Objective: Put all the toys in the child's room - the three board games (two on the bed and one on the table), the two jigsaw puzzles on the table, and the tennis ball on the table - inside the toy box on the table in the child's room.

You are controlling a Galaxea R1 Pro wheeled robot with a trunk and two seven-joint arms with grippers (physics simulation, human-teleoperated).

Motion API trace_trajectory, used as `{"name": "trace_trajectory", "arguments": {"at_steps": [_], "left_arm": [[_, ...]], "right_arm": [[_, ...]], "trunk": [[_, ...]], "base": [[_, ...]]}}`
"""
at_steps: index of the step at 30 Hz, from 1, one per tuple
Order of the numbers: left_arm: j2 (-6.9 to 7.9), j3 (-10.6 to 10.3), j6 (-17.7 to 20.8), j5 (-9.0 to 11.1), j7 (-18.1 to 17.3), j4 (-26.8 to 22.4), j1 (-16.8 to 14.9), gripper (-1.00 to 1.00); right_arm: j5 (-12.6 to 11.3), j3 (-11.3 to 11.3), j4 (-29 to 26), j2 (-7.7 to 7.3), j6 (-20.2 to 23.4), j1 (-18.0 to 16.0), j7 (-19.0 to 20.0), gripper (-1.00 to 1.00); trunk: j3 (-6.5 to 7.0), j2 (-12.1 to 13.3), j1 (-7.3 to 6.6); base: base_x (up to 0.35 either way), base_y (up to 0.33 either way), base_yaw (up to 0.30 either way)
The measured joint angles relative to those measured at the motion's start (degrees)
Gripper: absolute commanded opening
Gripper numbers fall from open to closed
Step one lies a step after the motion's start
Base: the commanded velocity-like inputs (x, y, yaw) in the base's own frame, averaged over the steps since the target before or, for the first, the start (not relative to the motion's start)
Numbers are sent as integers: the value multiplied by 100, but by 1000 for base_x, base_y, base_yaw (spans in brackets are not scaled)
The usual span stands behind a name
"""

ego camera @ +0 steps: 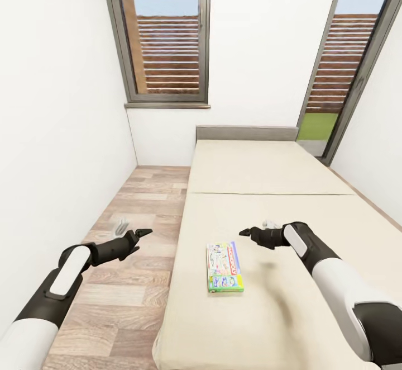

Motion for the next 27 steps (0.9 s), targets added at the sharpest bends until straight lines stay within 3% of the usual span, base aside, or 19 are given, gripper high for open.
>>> {"name": "trace_trajectory", "arguments": {"at_steps": [8, 27], "left_arm": [[-23, -5, -14, -22, -2, 439, -156, 100], [-73, -15, -242, -35, 0, 699, -253, 100]], "right_arm": [[5, 3, 298, 269, -147, -26, -275, 100], [-2, -30, 468, 372, -169, 9, -523, 100]], "trunk": [[0, 0, 0], [0, 0, 0]], "base": [[4, 0, 0], [0, 0, 0]]}}
